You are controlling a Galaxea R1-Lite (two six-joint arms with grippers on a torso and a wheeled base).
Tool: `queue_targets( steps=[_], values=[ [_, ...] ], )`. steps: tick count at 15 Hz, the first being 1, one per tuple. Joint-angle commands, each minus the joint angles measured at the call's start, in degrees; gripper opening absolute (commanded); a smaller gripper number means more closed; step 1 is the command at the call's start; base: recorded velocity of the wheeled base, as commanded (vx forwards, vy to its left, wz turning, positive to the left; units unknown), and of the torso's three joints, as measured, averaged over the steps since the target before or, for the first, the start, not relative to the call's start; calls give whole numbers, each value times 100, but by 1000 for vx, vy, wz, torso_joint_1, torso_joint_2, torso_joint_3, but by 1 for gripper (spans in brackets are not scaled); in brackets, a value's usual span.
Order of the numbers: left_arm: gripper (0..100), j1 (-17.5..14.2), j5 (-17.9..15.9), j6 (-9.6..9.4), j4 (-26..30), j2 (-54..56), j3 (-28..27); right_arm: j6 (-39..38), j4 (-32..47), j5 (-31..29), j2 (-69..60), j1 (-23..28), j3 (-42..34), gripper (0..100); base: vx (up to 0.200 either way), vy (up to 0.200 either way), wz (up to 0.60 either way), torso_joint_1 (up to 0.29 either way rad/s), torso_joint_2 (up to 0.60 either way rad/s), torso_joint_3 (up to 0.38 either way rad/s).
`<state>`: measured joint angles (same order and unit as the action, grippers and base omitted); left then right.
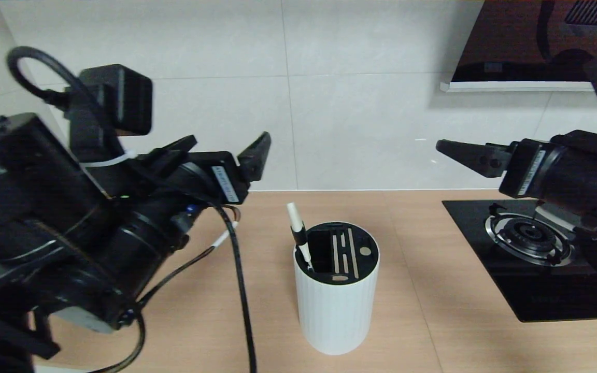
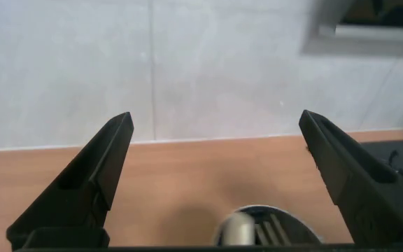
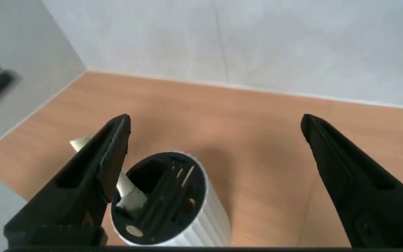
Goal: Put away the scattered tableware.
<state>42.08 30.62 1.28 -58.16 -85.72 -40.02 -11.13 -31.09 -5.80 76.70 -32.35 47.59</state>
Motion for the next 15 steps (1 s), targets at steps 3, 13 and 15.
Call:
queue_targets(
  steps=[3,13,15],
  values=[
    [100,-1079,-197,-225,367,2139,1023,243,-47,35,-1553,845,-1226,100,0,0,0,0,0,0],
    [100,-3048,-1155,-444,5333,7122,1172,928,3003,18,-6229,2163,-1903,100,0,0,0,0,0,0],
    [100,-3452,-1252,-444,5930,7825,1234,1051,3574,62,-6897,2497,-1973,100,0,0,0,0,0,0]
  ],
)
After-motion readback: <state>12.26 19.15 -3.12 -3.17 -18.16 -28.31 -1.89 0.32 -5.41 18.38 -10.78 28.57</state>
